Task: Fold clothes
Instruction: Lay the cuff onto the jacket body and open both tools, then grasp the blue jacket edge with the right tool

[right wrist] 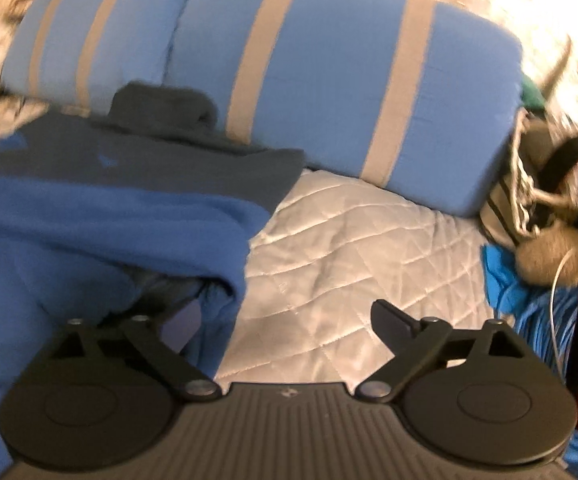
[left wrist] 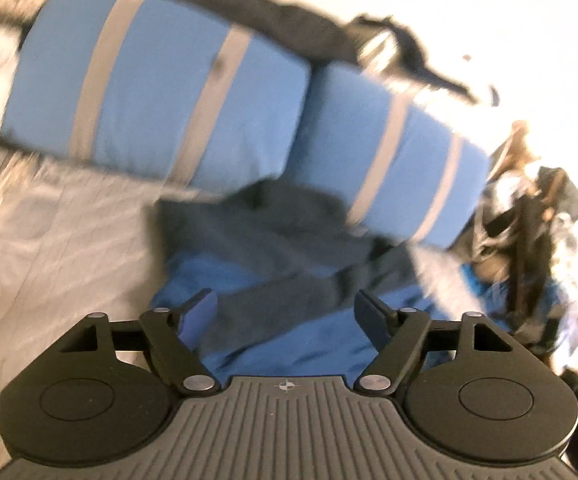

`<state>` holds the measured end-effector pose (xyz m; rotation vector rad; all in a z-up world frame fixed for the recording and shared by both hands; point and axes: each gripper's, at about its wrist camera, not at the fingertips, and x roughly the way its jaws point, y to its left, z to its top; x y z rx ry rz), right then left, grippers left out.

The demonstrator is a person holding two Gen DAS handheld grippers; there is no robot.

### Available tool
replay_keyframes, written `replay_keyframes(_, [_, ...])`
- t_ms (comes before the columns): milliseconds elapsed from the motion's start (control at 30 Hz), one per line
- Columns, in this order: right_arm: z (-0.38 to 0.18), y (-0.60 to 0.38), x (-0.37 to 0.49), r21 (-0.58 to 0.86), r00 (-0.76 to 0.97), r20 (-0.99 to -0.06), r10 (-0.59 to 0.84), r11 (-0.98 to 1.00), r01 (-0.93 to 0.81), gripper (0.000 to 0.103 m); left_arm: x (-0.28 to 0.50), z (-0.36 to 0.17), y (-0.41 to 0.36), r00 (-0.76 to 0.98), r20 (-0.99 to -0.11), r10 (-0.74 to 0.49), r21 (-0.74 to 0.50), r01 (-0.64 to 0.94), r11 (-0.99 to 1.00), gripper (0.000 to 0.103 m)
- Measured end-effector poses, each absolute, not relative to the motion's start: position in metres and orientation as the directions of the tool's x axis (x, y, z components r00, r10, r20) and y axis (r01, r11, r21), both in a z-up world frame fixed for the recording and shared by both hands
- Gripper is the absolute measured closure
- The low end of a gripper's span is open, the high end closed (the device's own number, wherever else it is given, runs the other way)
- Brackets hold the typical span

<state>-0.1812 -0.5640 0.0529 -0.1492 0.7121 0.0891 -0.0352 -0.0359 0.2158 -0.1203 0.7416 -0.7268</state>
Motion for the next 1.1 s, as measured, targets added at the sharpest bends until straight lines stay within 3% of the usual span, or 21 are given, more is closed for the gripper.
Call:
replay_keyframes(400, [0.058,-0.603,-0.165,0.175,0.762,-0.633,0.138,0.984,-0.033,0.005,-0.025,0.314,-0.136,0.531,-0.452,-0.717,-0.211,0.717,0.664,0.022])
replay_keyframes(567, [0.046,-0.607,-0.146,0.294,0.742,-0.634,0.217,0.955,-0.028,0.007,-0.015,0.326,-0.180,0.509,-0.419,-0.751,-0.188,0.761,0.621,0.022])
replay_keyframes(733, [0.020,-0.609,-0.126,0.476,0.720,-0.601,0.346,0.879,-0.025,0.021,-0.004,0.299,-0.225,0.477,-0.438,-0.762,-0.177,0.786,0.593,0.022])
replay_keyframes(1000, [-0.026,-0.608,-0.112,0.635,0.694,-0.558,0.456,0.773,0.003,0.044,0.007,0.228,-0.292,0.428,-0.532,-0.731,-0.108,0.822,0.559,0.022])
replay_keyframes(1100, [-0.036,-0.608,-0.114,0.659,0.698,-0.539,0.472,0.752,0.001,0.057,0.015,0.197,-0.313,0.401,-0.567,-0.719,-0.100,0.833,0.544,0.022])
